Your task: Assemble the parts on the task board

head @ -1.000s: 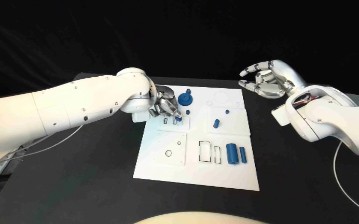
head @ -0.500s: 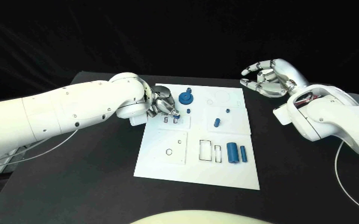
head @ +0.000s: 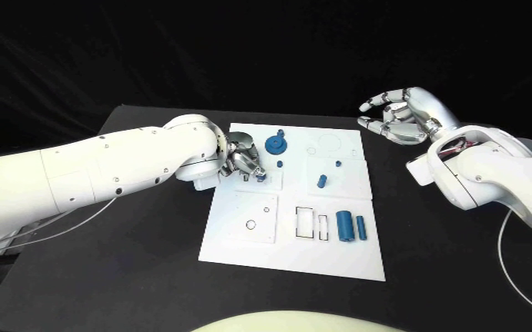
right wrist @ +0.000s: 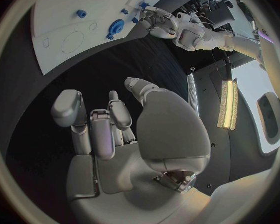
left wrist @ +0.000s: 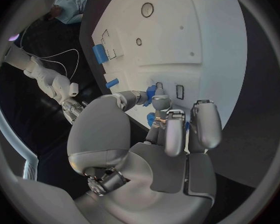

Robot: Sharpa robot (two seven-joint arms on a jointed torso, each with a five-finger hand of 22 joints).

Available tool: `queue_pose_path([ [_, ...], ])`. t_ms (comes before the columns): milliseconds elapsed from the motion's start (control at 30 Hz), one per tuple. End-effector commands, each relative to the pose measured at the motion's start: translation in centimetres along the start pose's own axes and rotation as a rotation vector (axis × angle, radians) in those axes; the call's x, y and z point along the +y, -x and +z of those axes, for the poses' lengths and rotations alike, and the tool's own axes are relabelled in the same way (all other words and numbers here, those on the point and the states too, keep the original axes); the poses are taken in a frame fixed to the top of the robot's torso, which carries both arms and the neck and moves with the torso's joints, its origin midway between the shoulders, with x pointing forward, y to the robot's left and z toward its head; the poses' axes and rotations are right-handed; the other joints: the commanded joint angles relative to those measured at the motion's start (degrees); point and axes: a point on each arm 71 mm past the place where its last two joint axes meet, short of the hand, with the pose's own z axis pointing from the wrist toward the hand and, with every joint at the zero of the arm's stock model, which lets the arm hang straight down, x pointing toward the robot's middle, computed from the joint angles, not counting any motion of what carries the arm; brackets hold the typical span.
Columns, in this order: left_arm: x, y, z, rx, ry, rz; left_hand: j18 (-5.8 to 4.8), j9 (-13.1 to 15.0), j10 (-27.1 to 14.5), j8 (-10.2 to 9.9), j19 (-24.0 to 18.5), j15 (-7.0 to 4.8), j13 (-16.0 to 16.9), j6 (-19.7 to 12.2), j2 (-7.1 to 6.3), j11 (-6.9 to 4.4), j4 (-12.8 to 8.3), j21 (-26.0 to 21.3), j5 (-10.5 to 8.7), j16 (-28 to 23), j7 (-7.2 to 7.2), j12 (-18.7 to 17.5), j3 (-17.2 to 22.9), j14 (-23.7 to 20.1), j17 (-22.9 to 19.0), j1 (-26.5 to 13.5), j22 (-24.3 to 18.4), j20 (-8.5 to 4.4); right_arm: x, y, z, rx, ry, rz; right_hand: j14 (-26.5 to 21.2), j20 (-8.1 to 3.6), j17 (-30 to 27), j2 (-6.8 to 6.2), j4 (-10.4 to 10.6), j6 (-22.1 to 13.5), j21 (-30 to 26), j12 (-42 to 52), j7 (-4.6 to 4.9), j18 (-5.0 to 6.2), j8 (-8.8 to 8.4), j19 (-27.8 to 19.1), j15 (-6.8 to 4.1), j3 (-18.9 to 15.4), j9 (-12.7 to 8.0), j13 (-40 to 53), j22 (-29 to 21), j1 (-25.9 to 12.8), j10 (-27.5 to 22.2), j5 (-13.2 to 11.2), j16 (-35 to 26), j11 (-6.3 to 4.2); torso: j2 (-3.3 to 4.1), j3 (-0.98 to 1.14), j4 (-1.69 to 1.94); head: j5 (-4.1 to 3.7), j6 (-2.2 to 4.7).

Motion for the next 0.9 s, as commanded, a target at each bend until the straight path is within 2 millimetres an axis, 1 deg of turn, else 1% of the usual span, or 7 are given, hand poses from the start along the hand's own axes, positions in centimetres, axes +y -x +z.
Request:
queue_pose_path([
  [33, -0.05, -0.09, 0.08, -0.005, 0.007, 0.024, -0.45, 0.8, 0.3, -0.2, 0.1, -0.28, 0.1, 1.2, 0.06, 0.04, -9.9, 0.2, 0.32, -0.3, -0.74, 0.3, 9.8, 5.5, 13.3, 0.5, 0.0, -0.16, 0.04, -0.03, -0.02, -0.001, 0.005, -0.001, 2.1, -0.21, 0.0, -0.43, 0.1, -0.2, -0.2, -0.1, -0.26, 1.03, 0.3, -0.1, -0.39, 0.1, 0.1, -0.1, 0.0, -0.1, 0.0, 0.1, -0.4, -0.21, -0.02, 0.0, 0.02, 0.0, -0.09],
  [133, -0.03, -0.15, 0.1, -0.001, 0.01, 0.033, -0.45, 0.8, 0.3, -0.2, 0.1, -0.28, 0.1, 1.2, 0.06, 0.04, -9.9, 0.2, 0.32, -0.3, -0.74, 0.3, 9.8, 5.5, 13.3, 0.5, 0.0, -0.16, 0.04, -0.03, -0.03, -0.001, 0.006, -0.001, 2.1, -0.21, 0.0, -0.43, 0.1, -0.2, -0.2, -0.1, -0.26, 1.03, 0.3, -0.1, -0.39, 0.1, 0.1, -0.1, 0.0, -0.1, 0.0, 0.1, -0.4, -0.21, -0.02, 0.01, 0.06, -0.02, -0.17],
  [433, 0.11, -0.23, 0.11, 0.01, 0.019, 0.057, -0.46, 0.8, 0.4, -0.2, 0.1, -0.33, 0.2, 1.3, -0.02, 0.0, -10.0, 0.3, 0.48, -0.3, -0.79, 0.4, 9.8, 5.4, 13.3, 0.5, 0.1, -0.19, 0.01, -0.02, -0.04, -0.001, 0.005, -0.001, 2.1, -0.21, 0.0, -0.43, 0.1, -0.2, -0.2, -0.1, -0.26, 1.03, 0.3, -0.1, -0.39, 0.1, 0.1, -0.1, 0.0, -0.1, 0.0, 0.1, -0.4, -0.21, -0.02, 0.01, 0.02, 0.03, -0.25],
  [567, 0.16, -0.26, 0.08, 0.013, 0.021, 0.065, -0.47, 0.8, 0.6, -0.2, 0.1, -0.36, 0.4, 1.4, -0.09, -0.03, -10.1, 0.3, 0.66, -0.3, -0.82, 0.5, 9.9, 5.5, 13.3, 0.5, 0.1, -0.21, 0.0, -0.02, -0.05, -0.001, 0.005, -0.001, 2.1, -0.21, 0.0, -0.43, 0.1, -0.2, -0.2, -0.1, -0.26, 1.03, 0.3, -0.1, -0.39, 0.1, 0.1, -0.1, 0.0, -0.1, 0.0, 0.1, -0.4, -0.21, 0.01, 0.01, 0.08, 0.02, -0.3],
  [700, 0.18, -0.28, 0.06, 0.014, 0.022, 0.07, -0.46, 0.8, 0.6, -0.2, 0.1, -0.38, 0.4, 1.5, -0.15, -0.06, -10.2, 0.3, 0.82, -0.4, -0.83, 0.5, 9.9, 5.4, 13.2, 0.4, 0.1, -0.22, 0.0, -0.02, -0.06, -0.001, 0.005, -0.001, 2.1, -0.23, -0.1, -0.46, 0.2, -0.2, -0.3, -0.1, -0.28, 1.05, 0.37, -0.2, -0.4, 0.2, 0.1, -0.2, -0.1, -0.2, 0.0, 0.3, -0.4, -0.23, -0.02, -0.02, 0.09, 0.0, -0.29],
  [900, 0.13, -0.33, 0.09, 0.019, 0.023, 0.076, -0.46, 0.9, 0.7, -0.2, 0.1, -0.4, 0.5, 1.5, -0.19, -0.07, -10.2, 0.3, 0.94, -0.3, -0.85, 0.6, 9.9, 5.5, 13.3, 0.4, 0.1, -0.23, 0.01, -0.05, -0.06, 0.0, 0.006, 0.0, 2.1, -0.23, -0.1, -0.46, 0.2, -0.2, -0.3, -0.1, -0.28, 1.05, 0.37, -0.2, -0.4, 0.2, 0.1, -0.2, -0.1, -0.2, 0.0, 0.3, -0.4, -0.23, -0.01, 0.01, 0.05, 0.05, -0.35],
])
